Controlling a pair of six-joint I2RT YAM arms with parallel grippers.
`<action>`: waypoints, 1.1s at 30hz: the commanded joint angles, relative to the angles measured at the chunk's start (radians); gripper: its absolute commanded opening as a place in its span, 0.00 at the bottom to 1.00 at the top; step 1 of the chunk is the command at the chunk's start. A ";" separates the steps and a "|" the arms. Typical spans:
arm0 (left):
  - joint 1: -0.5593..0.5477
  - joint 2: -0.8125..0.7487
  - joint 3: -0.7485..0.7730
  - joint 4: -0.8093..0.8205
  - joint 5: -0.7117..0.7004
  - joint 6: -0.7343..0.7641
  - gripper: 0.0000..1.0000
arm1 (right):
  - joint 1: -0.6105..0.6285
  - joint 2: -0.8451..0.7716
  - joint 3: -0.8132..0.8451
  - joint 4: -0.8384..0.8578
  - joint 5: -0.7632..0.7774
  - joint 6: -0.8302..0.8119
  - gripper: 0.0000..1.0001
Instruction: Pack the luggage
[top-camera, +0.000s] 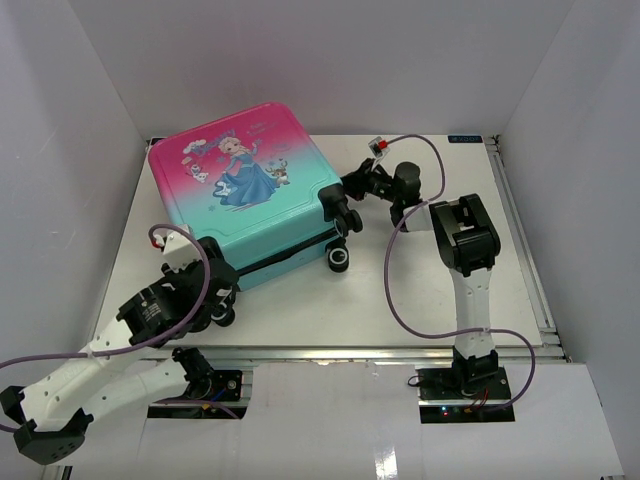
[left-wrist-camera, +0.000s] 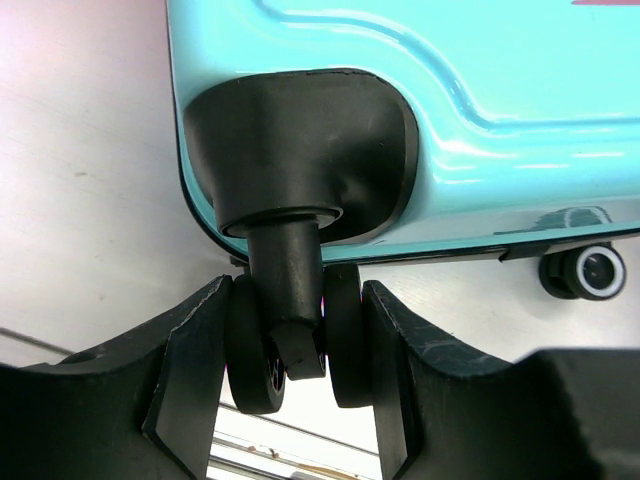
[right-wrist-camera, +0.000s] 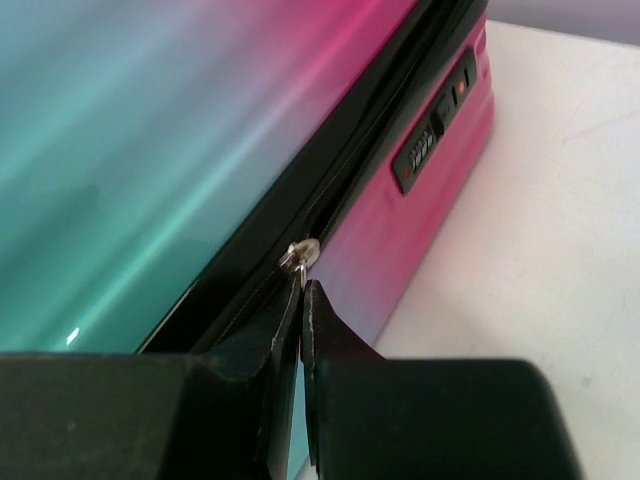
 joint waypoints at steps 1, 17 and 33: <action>0.002 0.024 0.128 -0.036 -0.167 0.057 0.00 | 0.002 -0.090 -0.163 0.295 0.167 0.046 0.08; 0.054 0.244 0.399 0.075 0.132 0.392 0.54 | 0.153 -0.156 -0.433 0.439 0.219 0.062 0.08; 0.053 0.303 0.611 0.141 0.391 0.588 0.98 | 0.241 -0.178 -0.483 0.402 0.222 0.036 0.08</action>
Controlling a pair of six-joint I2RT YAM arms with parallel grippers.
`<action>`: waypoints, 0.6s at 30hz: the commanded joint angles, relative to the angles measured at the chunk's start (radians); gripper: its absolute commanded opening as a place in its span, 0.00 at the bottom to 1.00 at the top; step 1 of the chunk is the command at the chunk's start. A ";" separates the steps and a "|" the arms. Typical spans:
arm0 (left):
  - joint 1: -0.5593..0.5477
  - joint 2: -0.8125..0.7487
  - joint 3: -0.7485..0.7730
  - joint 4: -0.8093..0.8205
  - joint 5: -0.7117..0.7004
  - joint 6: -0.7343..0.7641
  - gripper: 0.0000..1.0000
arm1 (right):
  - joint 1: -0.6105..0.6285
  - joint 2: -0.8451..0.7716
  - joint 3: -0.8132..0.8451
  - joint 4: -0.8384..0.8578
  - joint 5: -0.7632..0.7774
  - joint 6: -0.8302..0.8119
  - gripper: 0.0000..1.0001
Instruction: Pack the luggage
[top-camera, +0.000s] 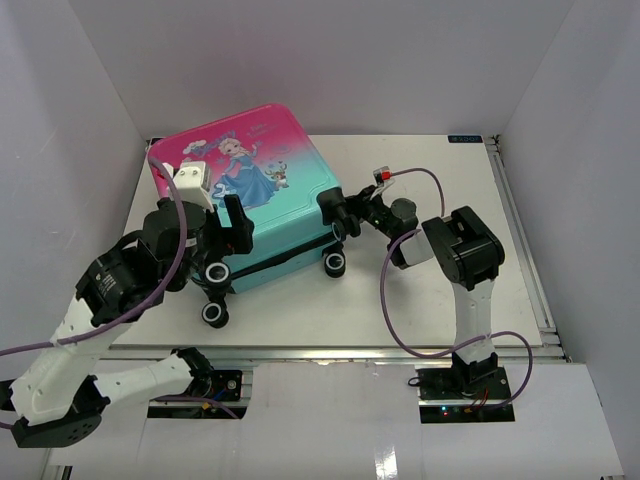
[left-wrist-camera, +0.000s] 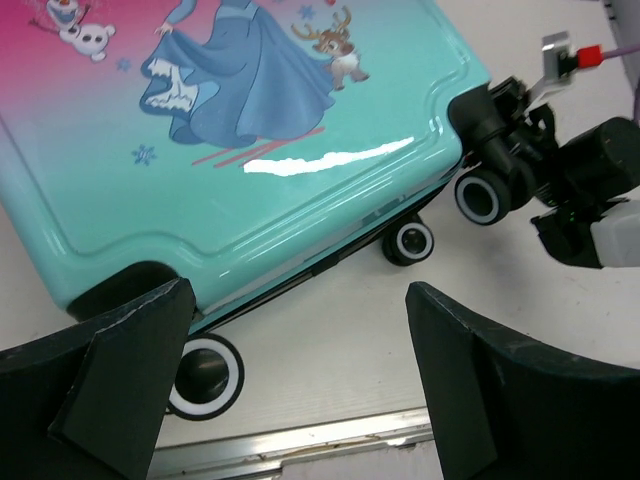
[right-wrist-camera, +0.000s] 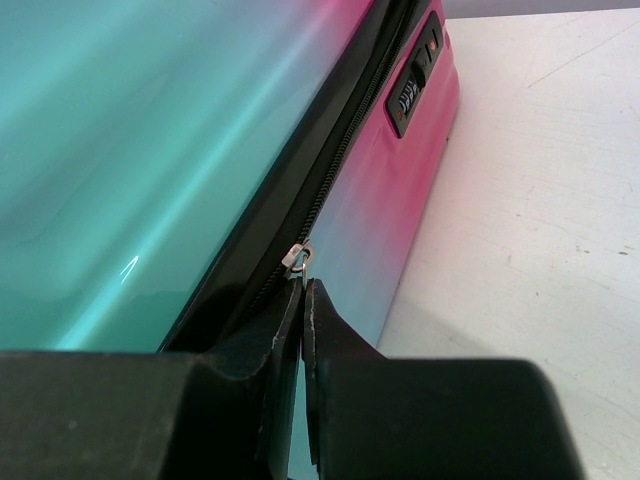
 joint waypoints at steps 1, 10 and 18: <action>-0.001 0.095 0.066 0.090 0.079 0.056 0.98 | 0.123 -0.042 -0.051 0.074 -0.141 0.005 0.08; -0.098 0.428 0.150 0.167 0.171 -0.031 0.94 | 0.272 -0.087 -0.149 0.061 -0.060 -0.054 0.08; -0.204 0.580 0.176 0.087 0.040 -0.220 0.89 | 0.316 -0.064 -0.223 0.147 -0.047 -0.031 0.08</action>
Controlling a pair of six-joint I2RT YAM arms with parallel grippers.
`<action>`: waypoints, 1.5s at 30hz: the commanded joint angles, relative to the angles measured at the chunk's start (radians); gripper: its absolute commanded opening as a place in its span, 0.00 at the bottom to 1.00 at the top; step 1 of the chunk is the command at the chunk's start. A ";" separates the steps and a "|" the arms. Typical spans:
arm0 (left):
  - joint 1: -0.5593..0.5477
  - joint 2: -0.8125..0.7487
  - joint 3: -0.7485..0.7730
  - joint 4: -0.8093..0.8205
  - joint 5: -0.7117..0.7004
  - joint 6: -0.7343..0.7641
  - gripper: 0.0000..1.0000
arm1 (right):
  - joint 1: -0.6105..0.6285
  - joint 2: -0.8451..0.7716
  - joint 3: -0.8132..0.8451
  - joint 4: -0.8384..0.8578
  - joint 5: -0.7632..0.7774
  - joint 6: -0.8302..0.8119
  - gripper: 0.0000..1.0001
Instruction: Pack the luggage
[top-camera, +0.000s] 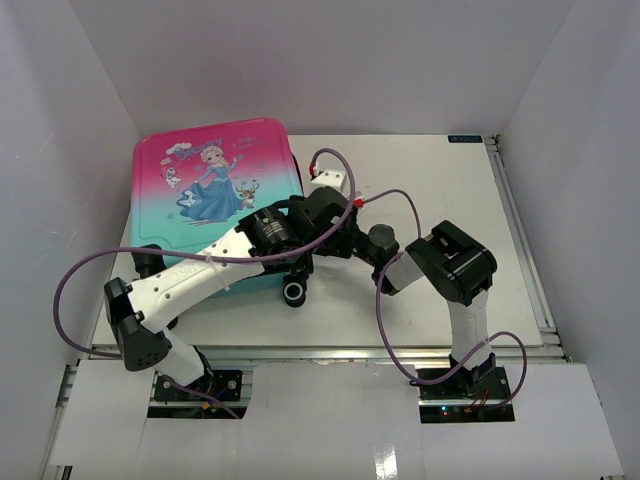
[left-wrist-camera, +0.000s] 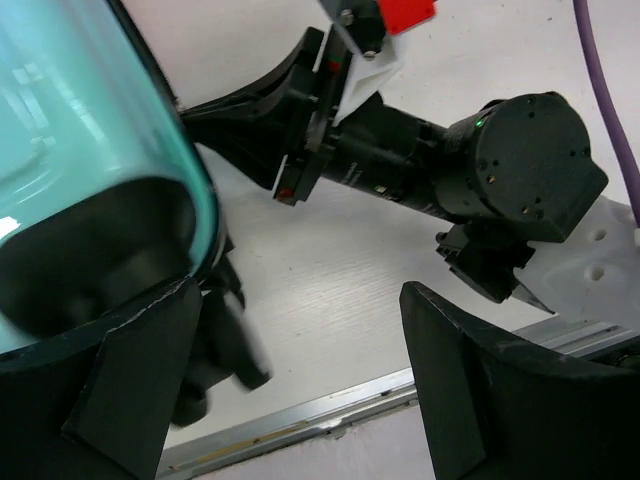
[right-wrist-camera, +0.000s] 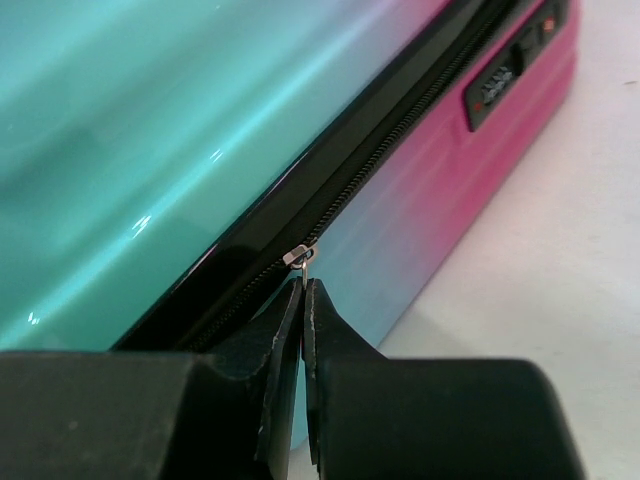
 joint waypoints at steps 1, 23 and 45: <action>-0.031 0.013 0.050 -0.090 -0.097 -0.158 0.88 | 0.082 0.015 -0.065 0.088 -0.160 0.023 0.08; -0.145 -0.062 -0.005 -0.468 -0.283 -0.397 0.86 | 0.086 0.031 -0.076 0.101 -0.198 0.032 0.08; -0.056 0.026 -0.241 -0.079 -0.307 -0.363 0.45 | 0.086 0.027 -0.098 0.080 -0.206 -0.018 0.08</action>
